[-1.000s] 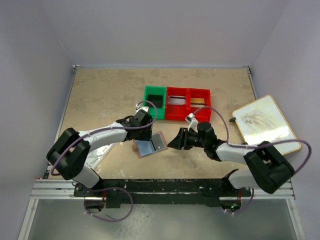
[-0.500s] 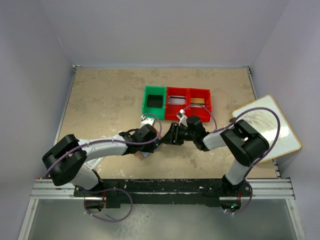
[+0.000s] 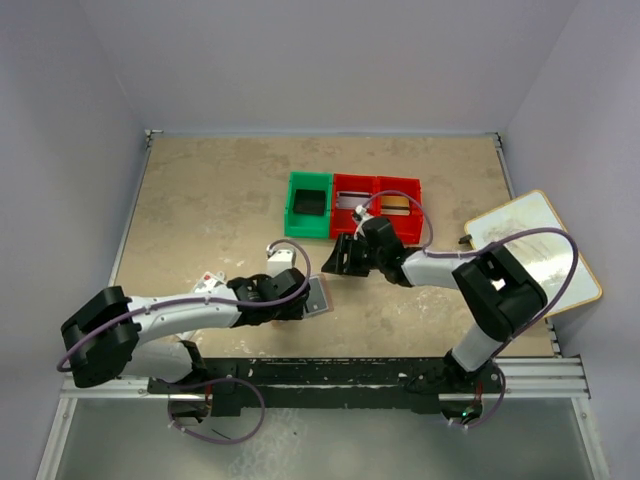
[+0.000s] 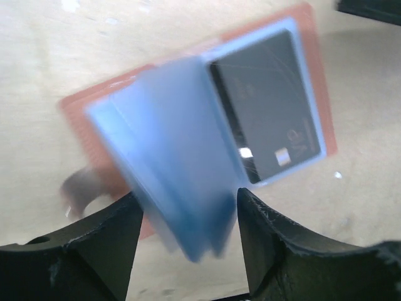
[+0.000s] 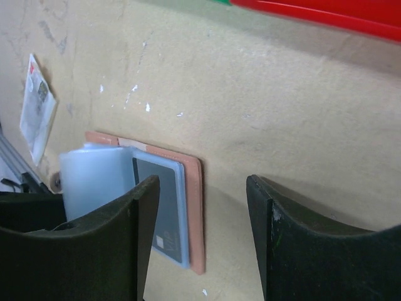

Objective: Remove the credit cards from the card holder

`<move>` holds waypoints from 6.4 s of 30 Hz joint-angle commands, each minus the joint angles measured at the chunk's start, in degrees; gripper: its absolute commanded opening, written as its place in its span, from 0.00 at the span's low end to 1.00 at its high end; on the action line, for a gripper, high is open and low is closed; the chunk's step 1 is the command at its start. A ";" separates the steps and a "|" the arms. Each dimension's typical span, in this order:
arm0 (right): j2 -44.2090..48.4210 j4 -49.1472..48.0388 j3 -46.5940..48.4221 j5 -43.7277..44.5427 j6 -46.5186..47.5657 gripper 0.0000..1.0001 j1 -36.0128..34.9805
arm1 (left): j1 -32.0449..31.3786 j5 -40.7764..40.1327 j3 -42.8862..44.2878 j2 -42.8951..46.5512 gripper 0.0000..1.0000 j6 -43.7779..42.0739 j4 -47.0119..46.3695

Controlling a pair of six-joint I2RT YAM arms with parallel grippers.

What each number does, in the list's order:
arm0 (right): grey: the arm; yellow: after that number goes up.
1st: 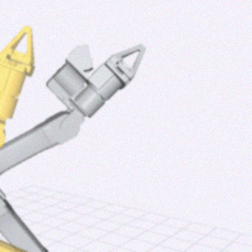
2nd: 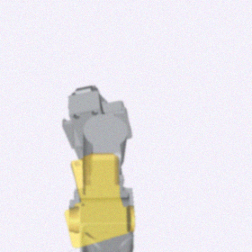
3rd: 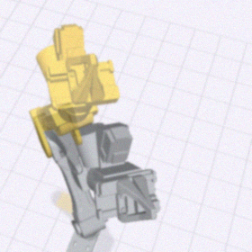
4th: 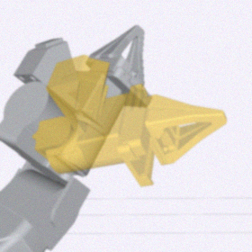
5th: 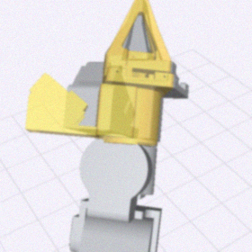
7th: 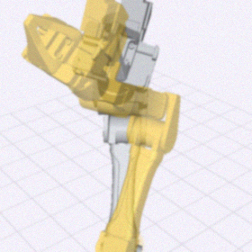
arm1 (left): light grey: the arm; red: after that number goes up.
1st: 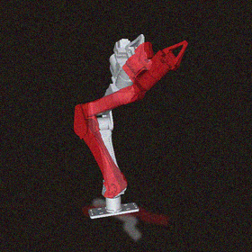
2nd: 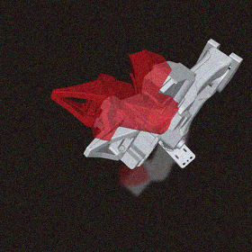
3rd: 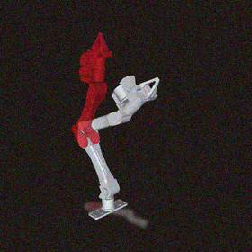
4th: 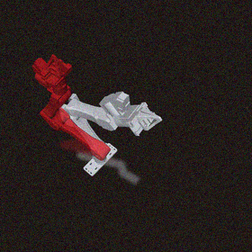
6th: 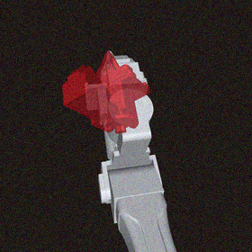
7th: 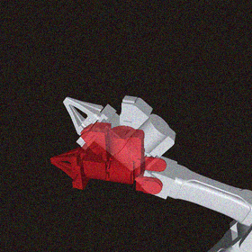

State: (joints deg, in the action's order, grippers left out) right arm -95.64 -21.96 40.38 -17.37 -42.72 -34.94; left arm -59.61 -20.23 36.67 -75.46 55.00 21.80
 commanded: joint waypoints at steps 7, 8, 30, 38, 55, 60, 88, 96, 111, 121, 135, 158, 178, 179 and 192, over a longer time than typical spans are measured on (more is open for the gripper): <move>14.27 -2.00 -8.96 1.06 -4.95 0.61 -1.71 | 0.76 -24.04 13.10 1.22 0.70 -4.25 17.54; 15.24 -3.69 -10.20 0.73 -6.74 0.61 -2.49 | 1.18 -23.79 13.05 0.36 0.71 -5.04 16.61; 10.71 -12.04 -17.60 14.33 -30.00 0.63 -23.40 | 11.01 1.42 4.46 -11.32 0.70 -16.83 -7.25; 10.99 -9.41 -15.56 12.34 -25.33 0.66 -15.61 | 10.84 4.62 -1.56 -4.00 0.64 -13.66 -6.83; 2.50 -3.41 -0.45 0.47 -8.79 0.67 -4.96 | 0.78 5.00 -8.16 5.87 0.63 6.18 -10.49; 1.12 1.15 3.45 1.33 -5.32 0.67 -4.45 | -2.99 3.02 -8.70 7.15 0.63 12.47 -12.57; 15.58 -11.42 -9.80 12.27 -20.47 0.54 -13.48 | 2.59 -9.30 0.43 18.39 0.59 0.98 3.10; 10.38 -21.62 -14.10 16.41 -29.86 0.43 -18.96 | 9.20 -3.15 7.90 7.77 0.50 -9.63 0.96; 0.39 -33.02 -20.17 12.65 -34.99 0.39 -17.53 | 10.40 7.67 9.20 -5.75 0.36 -13.52 -5.13; -2.56 -39.35 -23.22 11.45 -36.79 0.39 -14.90 | 10.38 8.15 8.00 -9.37 0.23 -14.92 -4.77; -4.58 -31.75 -17.65 10.65 -32.24 0.39 -13.33 | 10.31 1.09 6.58 -5.27 0.24 -13.27 -1.32; -5.83 -32.45 -15.99 12.04 -32.67 0.37 -13.44 | 10.31 5.35 2.18 -7.25 0.17 -13.35 -2.65; -6.53 -26.95 -11.02 17.76 -34.09 0.29 -18.40 | 10.22 8.69 0.63 -4.24 0.13 -11.70 -3.91; -6.38 -24.64 -10.08 18.39 -33.26 0.28 -18.75 | 10.22 8.73 0.57 -4.30 0.13 -11.68 -3.95; -4.72 -23.68 -8.14 15.00 -27.83 0.00 -19.98 | 10.22 6.56 0.16 -3.99 0.13 -11.15 -3.41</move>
State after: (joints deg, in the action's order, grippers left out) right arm -101.23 -45.67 31.22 0.82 -72.77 -53.71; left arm -49.12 -15.88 37.85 -79.13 42.02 18.76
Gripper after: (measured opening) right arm 0.027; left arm 0.131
